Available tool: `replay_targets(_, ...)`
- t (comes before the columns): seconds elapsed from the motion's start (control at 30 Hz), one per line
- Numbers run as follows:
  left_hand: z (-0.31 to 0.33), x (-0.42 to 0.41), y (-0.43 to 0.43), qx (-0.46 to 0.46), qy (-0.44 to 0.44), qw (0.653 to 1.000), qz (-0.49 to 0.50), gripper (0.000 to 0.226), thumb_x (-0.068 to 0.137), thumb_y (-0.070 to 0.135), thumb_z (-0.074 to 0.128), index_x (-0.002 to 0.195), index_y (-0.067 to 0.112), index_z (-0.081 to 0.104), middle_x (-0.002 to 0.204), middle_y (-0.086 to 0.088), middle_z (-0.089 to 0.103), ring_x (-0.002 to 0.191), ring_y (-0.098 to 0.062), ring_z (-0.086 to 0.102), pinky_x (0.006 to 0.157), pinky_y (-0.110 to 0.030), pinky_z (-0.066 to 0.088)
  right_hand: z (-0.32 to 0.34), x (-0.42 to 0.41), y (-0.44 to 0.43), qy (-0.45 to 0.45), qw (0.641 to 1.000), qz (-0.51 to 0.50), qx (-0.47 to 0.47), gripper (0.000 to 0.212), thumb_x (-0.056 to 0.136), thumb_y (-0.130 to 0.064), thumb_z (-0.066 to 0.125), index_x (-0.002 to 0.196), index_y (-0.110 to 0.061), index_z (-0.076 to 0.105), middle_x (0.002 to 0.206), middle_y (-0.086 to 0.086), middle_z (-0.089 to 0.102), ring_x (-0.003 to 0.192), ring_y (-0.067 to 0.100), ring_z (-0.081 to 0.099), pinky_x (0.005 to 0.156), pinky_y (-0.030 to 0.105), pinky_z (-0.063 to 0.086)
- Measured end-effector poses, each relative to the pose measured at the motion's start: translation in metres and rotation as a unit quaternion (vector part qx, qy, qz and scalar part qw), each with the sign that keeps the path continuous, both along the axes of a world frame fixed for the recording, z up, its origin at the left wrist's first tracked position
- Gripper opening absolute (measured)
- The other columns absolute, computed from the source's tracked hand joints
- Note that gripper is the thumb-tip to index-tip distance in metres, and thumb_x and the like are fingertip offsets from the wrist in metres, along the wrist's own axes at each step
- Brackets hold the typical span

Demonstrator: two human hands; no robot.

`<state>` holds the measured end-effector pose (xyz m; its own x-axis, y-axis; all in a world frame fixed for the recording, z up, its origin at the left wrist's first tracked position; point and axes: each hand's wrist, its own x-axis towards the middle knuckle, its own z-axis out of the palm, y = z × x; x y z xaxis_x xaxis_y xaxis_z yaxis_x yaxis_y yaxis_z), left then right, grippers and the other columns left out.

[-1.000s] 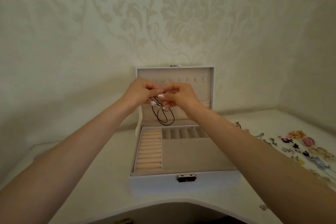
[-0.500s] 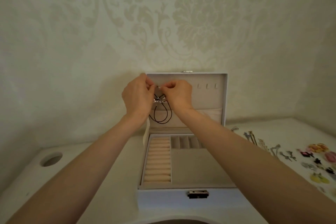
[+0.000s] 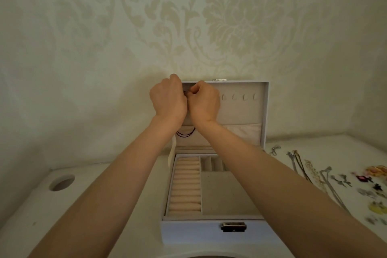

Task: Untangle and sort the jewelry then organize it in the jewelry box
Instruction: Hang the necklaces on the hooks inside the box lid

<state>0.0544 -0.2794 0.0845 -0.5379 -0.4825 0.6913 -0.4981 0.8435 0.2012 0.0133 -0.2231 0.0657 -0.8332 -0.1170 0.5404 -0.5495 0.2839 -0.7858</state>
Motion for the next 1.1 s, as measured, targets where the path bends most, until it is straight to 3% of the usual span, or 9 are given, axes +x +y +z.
replay_targets(0.2, -0.019, 0.011, -0.001, 0.080, 0.033, 0.996, -0.036, 0.018, 0.090, 0.009, 0.043, 0.101, 0.000, 0.055, 0.101, -0.019, 0.063, 0.094, -0.037, 0.056, 0.064, -0.035, 0.029, -0.009, 0.001, -0.003, -0.047, 0.999, 0.001, -0.024, 0.009, 0.081, -0.006, 0.059, 0.078, -0.012, 0.065, 0.086, 0.003, 0.069, 0.084, 0.022, 0.062, 0.074, 0.037, 0.049)
replay_targets(0.37, -0.029, 0.012, -0.006, 0.093, 0.041, 0.994, -0.034, 0.014, 0.089, 0.012, 0.048, 0.098, 0.004, 0.056, 0.095, -0.016, 0.064, 0.089, -0.036, 0.057, 0.062, -0.035, 0.029, -0.013, 0.002, -0.001, -0.068, 0.997, 0.012, -0.026, 0.009, 0.081, -0.005, 0.061, 0.082, -0.010, 0.069, 0.090, 0.004, 0.071, 0.088, 0.024, 0.063, 0.076, 0.037, 0.050)
replay_targets(0.63, -0.049, 0.019, -0.003, 0.034, 0.042, 0.998, -0.045, 0.014, 0.096, 0.019, 0.043, 0.103, 0.009, 0.049, 0.085, -0.011, 0.066, 0.078, -0.033, 0.059, 0.057, -0.033, 0.027, -0.021, 0.006, 0.005, -0.066, 0.997, 0.041, -0.013, 0.012, 0.078, -0.003, 0.063, 0.073, -0.013, 0.069, 0.080, 0.002, 0.071, 0.078, 0.021, 0.065, 0.071, 0.034, 0.052)
replay_targets(0.83, -0.065, 0.033, -0.005, 0.012, 0.035, 0.995, -0.088, 0.020, 0.096, 0.025, 0.046, 0.101, 0.016, 0.063, 0.096, -0.003, 0.066, 0.087, -0.026, 0.062, 0.060, -0.029, 0.031, -0.032, 0.010, 0.023, -0.081, 0.995, 0.058, 0.005, 0.007, 0.087, -0.023, 0.062, 0.090, -0.021, 0.068, 0.090, -0.007, 0.069, 0.087, 0.014, 0.063, 0.076, 0.031, 0.050)
replay_targets(0.97, -0.075, 0.041, -0.009, 0.018, 0.020, 0.990, -0.141, 0.020, 0.088, 0.028, 0.061, 0.103, 0.016, 0.062, 0.099, -0.003, 0.059, 0.082, -0.028, 0.061, 0.060, -0.035, 0.044, -0.042, 0.013, 0.038, -0.108, 0.992, 0.063, 0.013, 0.019, 0.082, -0.016, 0.059, 0.099, -0.023, 0.064, 0.096, -0.008, 0.067, 0.092, 0.016, 0.063, 0.080, 0.032, 0.049)
replay_targets(1.1, -0.078, 0.039, -0.013, -0.016, -0.002, 0.990, -0.141, 0.021, 0.084, 0.024, 0.068, 0.100, 0.013, 0.061, 0.097, -0.007, 0.054, 0.074, -0.030, 0.060, 0.051, -0.033, 0.040, -0.048, 0.014, 0.038, -0.108, 0.991, 0.077, 0.034, 0.024, 0.082, -0.018, 0.064, 0.106, -0.019, 0.062, 0.103, -0.003, 0.067, 0.097, 0.018, 0.062, 0.086, 0.038, 0.050)
